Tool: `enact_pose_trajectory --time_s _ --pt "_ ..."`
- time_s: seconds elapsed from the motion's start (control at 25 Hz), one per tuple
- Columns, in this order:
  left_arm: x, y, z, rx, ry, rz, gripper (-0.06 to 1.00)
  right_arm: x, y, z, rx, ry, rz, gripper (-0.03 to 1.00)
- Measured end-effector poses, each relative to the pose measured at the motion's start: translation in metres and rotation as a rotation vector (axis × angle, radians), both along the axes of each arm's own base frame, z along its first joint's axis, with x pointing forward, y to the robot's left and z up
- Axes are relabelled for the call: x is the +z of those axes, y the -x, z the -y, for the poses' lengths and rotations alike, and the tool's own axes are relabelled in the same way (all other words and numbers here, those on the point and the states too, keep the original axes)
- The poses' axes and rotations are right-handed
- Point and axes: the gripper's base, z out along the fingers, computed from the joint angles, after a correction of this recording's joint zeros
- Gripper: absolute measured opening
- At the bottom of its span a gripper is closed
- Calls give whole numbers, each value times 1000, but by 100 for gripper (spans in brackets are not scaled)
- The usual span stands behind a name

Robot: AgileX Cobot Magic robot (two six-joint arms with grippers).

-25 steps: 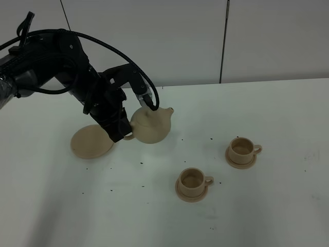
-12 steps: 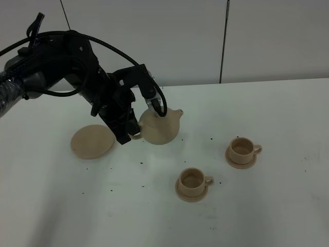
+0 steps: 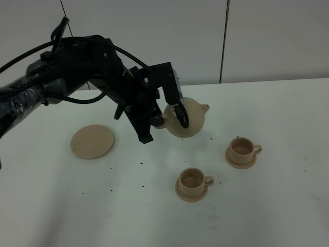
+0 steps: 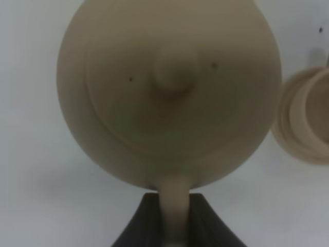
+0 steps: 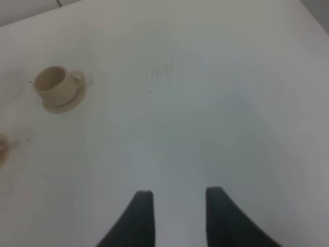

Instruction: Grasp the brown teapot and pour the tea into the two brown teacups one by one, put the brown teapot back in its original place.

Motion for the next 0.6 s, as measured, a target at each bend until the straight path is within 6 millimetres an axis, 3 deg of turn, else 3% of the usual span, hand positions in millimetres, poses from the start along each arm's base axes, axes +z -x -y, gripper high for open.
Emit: enact_pose_trajectory --time_s 0.6 --pt "-25 1 32 -133 -11 76 17 0 0 0 0 0 0 24"
